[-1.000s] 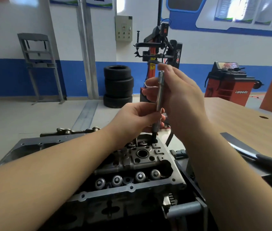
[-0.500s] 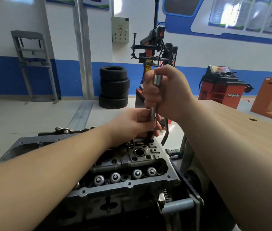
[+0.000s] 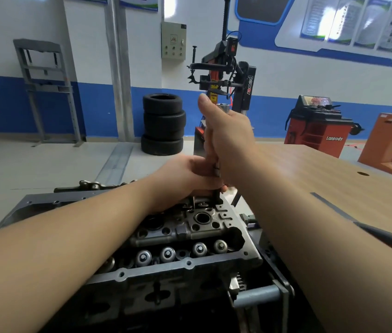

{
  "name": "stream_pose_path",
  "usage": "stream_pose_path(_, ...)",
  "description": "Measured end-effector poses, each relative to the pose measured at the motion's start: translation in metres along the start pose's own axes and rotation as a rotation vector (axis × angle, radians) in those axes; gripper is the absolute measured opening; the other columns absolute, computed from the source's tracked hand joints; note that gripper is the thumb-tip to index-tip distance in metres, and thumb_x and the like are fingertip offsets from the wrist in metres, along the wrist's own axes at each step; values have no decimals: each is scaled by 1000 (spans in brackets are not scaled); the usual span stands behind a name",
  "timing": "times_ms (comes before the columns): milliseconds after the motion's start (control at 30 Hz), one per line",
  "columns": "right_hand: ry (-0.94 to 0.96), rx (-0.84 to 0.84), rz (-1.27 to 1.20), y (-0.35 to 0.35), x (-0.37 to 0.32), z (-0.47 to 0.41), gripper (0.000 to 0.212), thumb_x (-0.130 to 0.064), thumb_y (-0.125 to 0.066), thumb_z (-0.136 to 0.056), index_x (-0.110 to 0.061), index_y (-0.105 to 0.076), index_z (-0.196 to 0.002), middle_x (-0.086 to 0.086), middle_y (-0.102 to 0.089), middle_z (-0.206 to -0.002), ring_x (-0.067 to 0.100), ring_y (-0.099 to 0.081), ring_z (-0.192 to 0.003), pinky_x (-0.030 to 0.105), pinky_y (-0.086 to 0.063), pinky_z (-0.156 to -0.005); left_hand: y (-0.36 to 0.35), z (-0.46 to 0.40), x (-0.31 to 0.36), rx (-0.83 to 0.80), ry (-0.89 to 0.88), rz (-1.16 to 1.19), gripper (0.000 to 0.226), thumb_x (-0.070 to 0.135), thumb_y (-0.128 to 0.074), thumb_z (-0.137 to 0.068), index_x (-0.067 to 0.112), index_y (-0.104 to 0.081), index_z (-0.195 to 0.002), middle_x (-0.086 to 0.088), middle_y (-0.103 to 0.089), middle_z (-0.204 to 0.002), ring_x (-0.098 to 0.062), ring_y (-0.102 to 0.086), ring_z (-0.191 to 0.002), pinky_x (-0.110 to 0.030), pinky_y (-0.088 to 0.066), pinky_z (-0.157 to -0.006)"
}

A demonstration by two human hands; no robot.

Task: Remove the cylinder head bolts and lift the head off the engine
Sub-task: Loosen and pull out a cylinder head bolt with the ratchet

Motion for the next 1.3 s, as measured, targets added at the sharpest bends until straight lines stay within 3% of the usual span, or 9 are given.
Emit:
stream_pose_path(133,-188,-574,-218,-6,1,10,54,-56,-53,-101,-23,-31,-64,-8,-28,-49,12,-23,-40,24,-24,-46,-8,0,-5,-51,36,-18,23,3,-69,-100,0,-72,-123,-11,-80,-114,-27,-77,-110,-38,-61,-100)
stream_pose_path(200,-169,-456,-168,0,-1,7,49,-54,-54,-102,-21,-42,-68,-4,-34,-52,14,-29,-44,27,-26,-48,-7,-3,-4,-20,18,0,21,3,-70,-100,0,-72,-121,-13,-80,-111,-31,-77,-108,-38,-63,-95)
stream_pose_path(333,75,194,43,17,-20,17,36,-46,-70,-90,-16,-57,-77,-3,-48,-53,17,-44,-49,30,-40,-51,-8,-3,-1,-13,-1,-62,19,-4,-69,-98,4,-76,-114,-10,-82,-105,-23,-79,-101,-21,-61,-81)
stream_pose_path(467,58,316,-11,11,-24,28,46,-55,-65,-90,-26,-48,-58,-12,-39,-46,11,-38,-45,32,-35,-53,-9,0,2,2,-33,-144,23,-10,-70,-95,12,-76,-100,7,-82,-87,-5,-78,-83,-12,-57,-74)
stream_pose_path(700,-279,-537,-326,-1,-20,12,50,-39,-39,-100,-20,-41,-54,-3,-18,-50,16,-16,-46,28,-12,-51,-9,-2,3,-48,-22,-55,25,3,-69,-100,7,-72,-125,-9,-80,-115,-24,-77,-110,-31,-61,-97)
stream_pose_path(833,-236,-56,-219,22,-14,11,46,-50,-59,-97,-16,-55,-66,1,-47,-52,17,-42,-47,30,-37,-54,-5,-9,0,-11,-24,-44,26,4,-75,-96,7,-75,-122,-11,-81,-112,-29,-78,-106,-42,-62,-98)
stream_pose_path(1000,78,267,-25,15,-24,29,33,-47,-69,-87,-17,-59,-77,-11,-50,-56,12,-49,-55,32,-49,-55,1,-8,7,131,-70,-197,30,3,-89,-82,8,-75,-108,1,-82,-92,-10,-79,-84,-15,-58,-70)
stream_pose_path(1233,-215,-451,-184,-9,-18,8,43,-30,-56,-99,-24,-40,-60,-6,-26,-50,16,-18,-45,27,-20,-47,-7,-1,7,36,-66,-69,19,-3,-67,-101,-2,-73,-119,-14,-80,-113,-29,-77,-108,-35,-61,-98)
stream_pose_path(1300,-241,-399,-192,-4,-16,6,38,-32,-57,-100,-22,-44,-65,-5,-30,-52,15,-23,-46,28,-22,-48,-7,-3,9,60,-69,-81,16,-3,-68,-99,-3,-73,-115,-15,-80,-106,-27,-78,-98,-34,-63,-94)
Point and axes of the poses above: each hand's wrist, its own z-axis away from the middle knuckle, its own y-axis out of the back of the hand, x = y × z, the point moved 8 cm from there along -z, towards the middle knuckle
